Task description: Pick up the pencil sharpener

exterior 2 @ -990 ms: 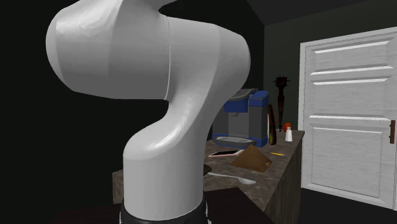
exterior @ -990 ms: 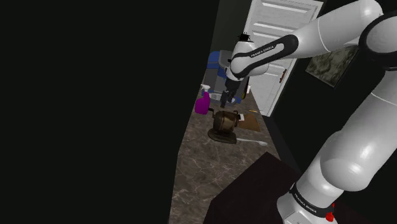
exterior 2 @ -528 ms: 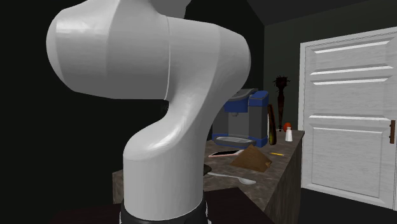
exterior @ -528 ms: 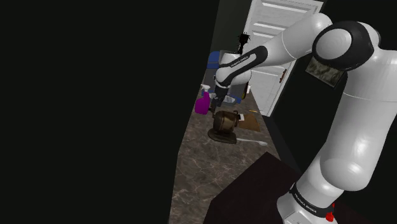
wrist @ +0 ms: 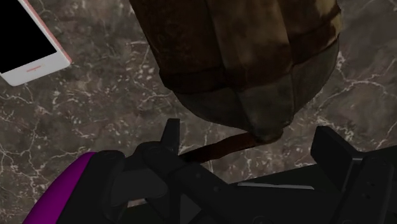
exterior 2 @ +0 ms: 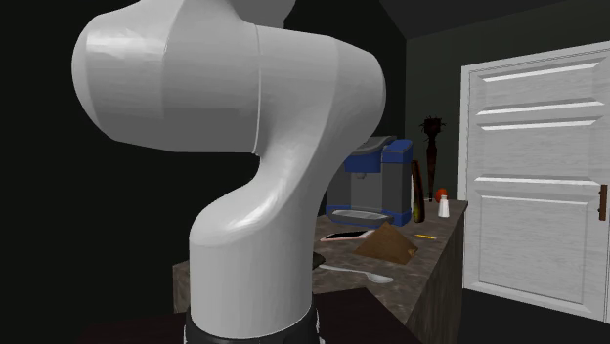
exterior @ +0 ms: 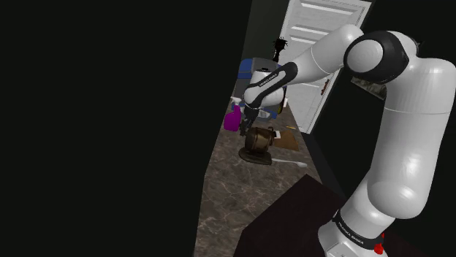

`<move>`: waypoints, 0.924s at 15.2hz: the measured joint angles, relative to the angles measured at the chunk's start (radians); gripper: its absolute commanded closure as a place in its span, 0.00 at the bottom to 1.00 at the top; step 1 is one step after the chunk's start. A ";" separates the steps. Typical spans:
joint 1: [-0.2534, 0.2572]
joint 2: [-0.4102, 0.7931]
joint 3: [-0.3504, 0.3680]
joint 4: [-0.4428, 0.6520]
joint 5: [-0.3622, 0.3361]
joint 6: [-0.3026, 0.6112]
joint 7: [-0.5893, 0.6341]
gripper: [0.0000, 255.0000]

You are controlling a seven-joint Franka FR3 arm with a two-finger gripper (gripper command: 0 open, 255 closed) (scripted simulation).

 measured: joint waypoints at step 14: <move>0.002 -0.016 -0.002 -0.003 -0.005 -0.014 0.004 1.00</move>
